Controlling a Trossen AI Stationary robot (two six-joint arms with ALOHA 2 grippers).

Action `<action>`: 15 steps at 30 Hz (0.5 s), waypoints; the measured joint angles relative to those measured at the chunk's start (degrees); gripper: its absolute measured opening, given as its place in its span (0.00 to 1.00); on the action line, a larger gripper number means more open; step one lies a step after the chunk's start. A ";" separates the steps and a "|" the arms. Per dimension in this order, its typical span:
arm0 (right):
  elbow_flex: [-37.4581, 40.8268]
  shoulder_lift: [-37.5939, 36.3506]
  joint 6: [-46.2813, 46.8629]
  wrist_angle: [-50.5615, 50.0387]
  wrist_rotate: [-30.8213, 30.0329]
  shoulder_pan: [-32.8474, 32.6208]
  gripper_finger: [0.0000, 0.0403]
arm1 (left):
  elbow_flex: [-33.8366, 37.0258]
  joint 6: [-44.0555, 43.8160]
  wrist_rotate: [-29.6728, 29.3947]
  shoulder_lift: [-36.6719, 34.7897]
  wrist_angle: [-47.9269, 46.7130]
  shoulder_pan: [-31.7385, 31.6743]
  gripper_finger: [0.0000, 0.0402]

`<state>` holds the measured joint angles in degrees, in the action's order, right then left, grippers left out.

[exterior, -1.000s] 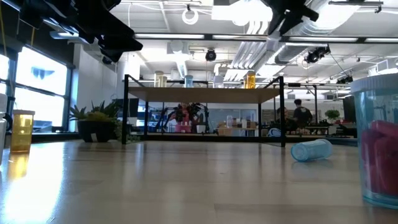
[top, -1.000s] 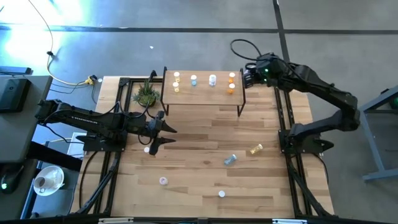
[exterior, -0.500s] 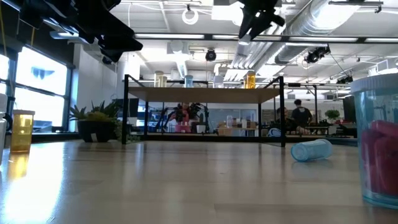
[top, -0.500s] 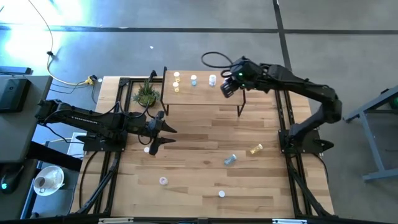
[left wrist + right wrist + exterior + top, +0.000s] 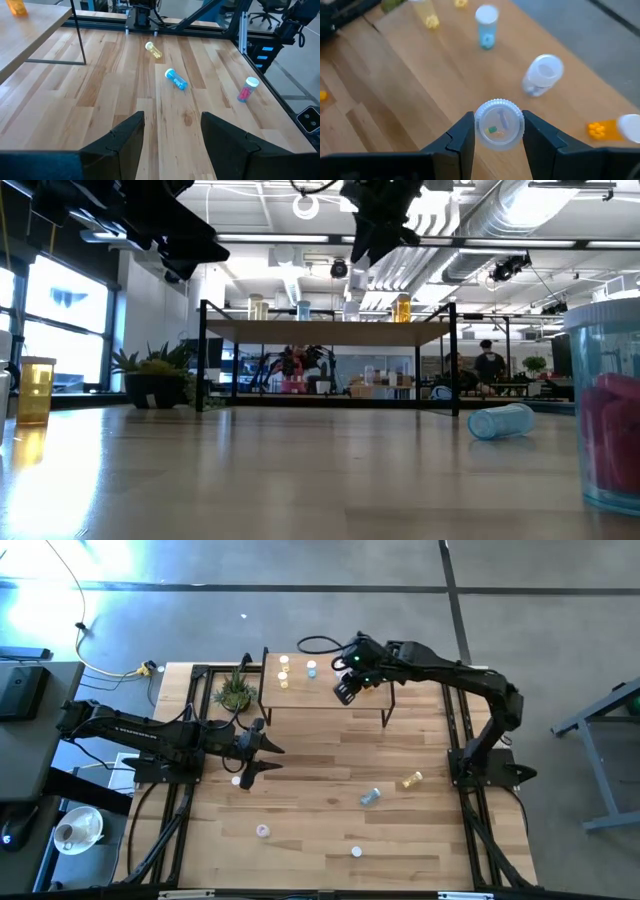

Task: Pick and place medicine bottles onto shelf by color
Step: Put the right transparent pill bottle on the shelf

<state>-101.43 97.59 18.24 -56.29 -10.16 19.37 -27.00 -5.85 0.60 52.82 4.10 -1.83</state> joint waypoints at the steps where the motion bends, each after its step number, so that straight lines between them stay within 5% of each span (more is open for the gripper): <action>1: -0.04 0.59 -0.41 -0.03 0.64 0.17 0.29 | 0.00 0.00 0.00 0.00 0.00 0.00 0.46; 15: -0.09 7.22 -2.12 -0.10 4.19 2.76 0.29 | 0.00 0.01 0.00 0.00 -0.01 0.00 0.46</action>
<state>-101.51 104.81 16.12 -56.39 -5.97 22.13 -27.00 -5.84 0.60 52.82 4.08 -1.83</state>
